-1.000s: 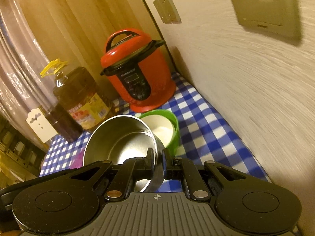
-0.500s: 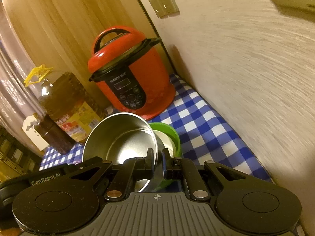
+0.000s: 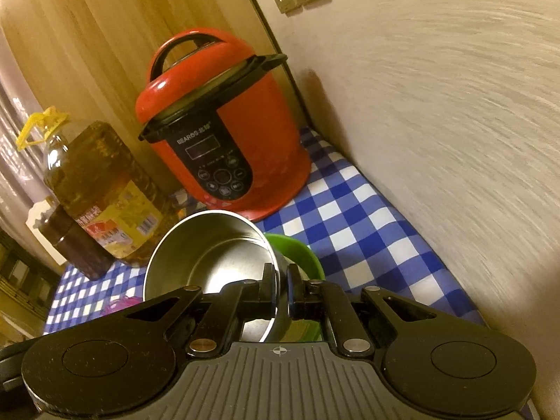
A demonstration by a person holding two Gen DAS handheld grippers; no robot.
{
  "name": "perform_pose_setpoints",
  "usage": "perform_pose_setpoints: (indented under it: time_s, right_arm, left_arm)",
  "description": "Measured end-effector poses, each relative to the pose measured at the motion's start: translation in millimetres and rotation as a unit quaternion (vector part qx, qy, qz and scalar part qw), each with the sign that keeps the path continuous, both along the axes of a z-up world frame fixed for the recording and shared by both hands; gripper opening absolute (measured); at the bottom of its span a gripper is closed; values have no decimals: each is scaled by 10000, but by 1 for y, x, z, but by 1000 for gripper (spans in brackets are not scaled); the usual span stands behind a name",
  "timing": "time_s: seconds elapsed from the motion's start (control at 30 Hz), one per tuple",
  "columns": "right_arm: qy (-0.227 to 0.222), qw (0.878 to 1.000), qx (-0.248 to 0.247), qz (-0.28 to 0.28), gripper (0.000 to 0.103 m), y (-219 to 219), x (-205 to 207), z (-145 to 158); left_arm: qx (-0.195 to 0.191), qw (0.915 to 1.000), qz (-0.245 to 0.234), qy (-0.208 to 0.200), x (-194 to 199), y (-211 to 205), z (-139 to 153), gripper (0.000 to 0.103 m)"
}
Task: Organize plates and bowls
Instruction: 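Lift the steel bowl with both tools and carry it to the green bowl, then lower the steel bowl into the white bowl inside the green bowl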
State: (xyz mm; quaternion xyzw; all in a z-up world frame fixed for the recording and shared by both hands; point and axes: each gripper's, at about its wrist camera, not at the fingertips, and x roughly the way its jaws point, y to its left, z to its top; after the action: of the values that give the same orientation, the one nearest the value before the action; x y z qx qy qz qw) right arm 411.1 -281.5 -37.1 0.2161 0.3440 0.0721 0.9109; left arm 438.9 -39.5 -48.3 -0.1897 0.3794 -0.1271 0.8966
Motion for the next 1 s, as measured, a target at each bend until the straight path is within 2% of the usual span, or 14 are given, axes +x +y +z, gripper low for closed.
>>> perform_pose_setpoints:
  time_s: [0.83, 1.0]
  right_arm:
    - [304, 9988, -366, 76, 7, 6, 14, -26]
    - [99, 9994, -316, 45, 7, 4, 14, -23]
  left_arm:
    - [159, 9996, -41, 228, 6, -4, -12, 12]
    - [162, 9998, -3, 107, 4, -3, -10, 14]
